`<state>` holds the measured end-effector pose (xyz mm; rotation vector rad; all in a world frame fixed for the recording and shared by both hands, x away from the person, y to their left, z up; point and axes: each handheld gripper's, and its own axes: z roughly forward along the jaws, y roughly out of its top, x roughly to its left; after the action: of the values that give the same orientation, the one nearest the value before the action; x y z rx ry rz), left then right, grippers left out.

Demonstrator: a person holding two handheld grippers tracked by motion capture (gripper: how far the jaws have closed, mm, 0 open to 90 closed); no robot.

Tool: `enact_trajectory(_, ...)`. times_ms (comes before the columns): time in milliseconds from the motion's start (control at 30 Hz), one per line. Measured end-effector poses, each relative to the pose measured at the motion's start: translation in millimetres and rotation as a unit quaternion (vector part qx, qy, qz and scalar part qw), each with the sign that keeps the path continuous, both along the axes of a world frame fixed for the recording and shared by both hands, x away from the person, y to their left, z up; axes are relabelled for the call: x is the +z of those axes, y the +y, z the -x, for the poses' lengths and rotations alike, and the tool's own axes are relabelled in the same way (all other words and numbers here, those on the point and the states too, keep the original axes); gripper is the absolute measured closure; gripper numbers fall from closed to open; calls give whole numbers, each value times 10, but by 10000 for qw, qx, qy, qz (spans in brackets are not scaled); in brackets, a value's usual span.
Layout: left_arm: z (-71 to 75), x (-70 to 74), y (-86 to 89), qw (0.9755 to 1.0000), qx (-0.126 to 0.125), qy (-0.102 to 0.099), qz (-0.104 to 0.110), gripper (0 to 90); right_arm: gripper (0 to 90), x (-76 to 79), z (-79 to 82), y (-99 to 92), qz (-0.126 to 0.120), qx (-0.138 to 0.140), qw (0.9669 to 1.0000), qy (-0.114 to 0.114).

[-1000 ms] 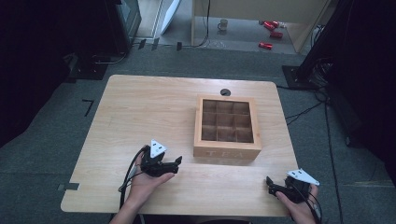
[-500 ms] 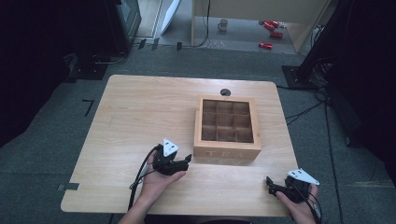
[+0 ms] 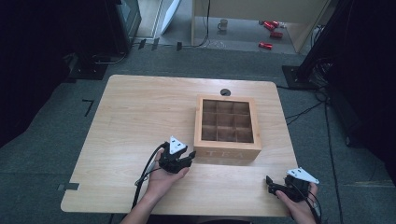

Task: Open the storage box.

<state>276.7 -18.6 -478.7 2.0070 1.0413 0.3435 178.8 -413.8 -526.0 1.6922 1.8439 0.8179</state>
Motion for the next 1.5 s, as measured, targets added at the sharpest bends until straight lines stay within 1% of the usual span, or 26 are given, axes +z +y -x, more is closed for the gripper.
enact_trajectory(100,-16,9,-25,10000,-8,16,36,629,52,-1,-4,-3,12,20,10000,-14)
enact_trajectory(167,-27,12,-47,10000,-45,18,16,647,51,-1,-4,-3,12,18,10000,-10)
enact_trajectory(200,-46,18,-70,9999,-105,85,18,666,52,-1,-4,-3,11,22,10000,-14)
enact_trajectory(267,-62,28,-79,9997,-192,147,90,684,52,-1,-4,-3,10,20,10000,-13)
enact_trajectory(400,-78,36,-81,9995,-241,189,85,699,52,-1,-4,-4,10,22,10000,-13)
enact_trajectory(433,-94,38,-56,9991,-280,273,173,704,55,1,-1,-1,-1,15,10000,0)
enact_trajectory(467,-100,39,-46,9989,-292,295,230,710,56,2,1,-2,0,15,10000,3)
enact_trajectory(500,-100,39,-46,9989,-292,295,230,716,58,2,2,-2,4,19,10000,0)
enact_trajectory(533,-105,45,-35,9987,-298,321,274,716,58,2,2,-2,4,19,10000,0)
enact_trajectory(600,-112,78,-17,9983,-330,332,342,722,67,3,3,-5,4,42,10000,-16)
enact_trajectory(633,-115,97,-16,9984,-319,315,341,727,72,5,1,-5,-13,49,10000,-11)
enact_trajectory(667,-120,107,-24,9985,-327,316,294,732,74,7,-4,-11,2,83,10000,-19)
enact_trajectory(733,-122,117,-35,9987,-347,292,224,723,89,14,-8,-13,-55,90,9999,-6)
enact_trajectory(800,-123,120,-35,9987,-362,283,202,722,134,30,-5,-15,-138,71,9999,-30)
enact_trajectory(867,-121,121,-37,9988,-365,260,194,722,135,49,-7,-17,-297,91,9995,-27)
enact_trajectory(967,-124,124,-34,9988,-372,240,220,714,145,118,-16,8,-378,125,9990,-202)
enact_trajectory(1000,-126,124,-32,9987,-377,246,228,714,145,118,-16,8,-378,125,9990,-202)
enact_trajectory(1033,-129,121,-35,9987,-381,253,229,709,152,175,-36,29,-420,117,9985,-338)
enact_trajectory(1133,-138,123,-34,9986,-408,260,217,706,159,245,-83,68,-488,111,9977,-464)
enact_trajectory(1267,-147,144,-30,9985,-484,210,172,705,162,340,-171,144,-558,185,9966,-573)
enact_trajectory(1367,-155,154,-28,9983,-517,228,168,705,164,385,-214,184,-518,241,9964,-619)
enact_trajectory(1400,-165,161,-24,9981,-551,233,166,705,168,432,-271,224,-490,278,9962,-669)
enact_trajectory(1500,-171,177,-26,9979,-568,257,174,705,174,487,-354,271,-516,289,9955,-737)
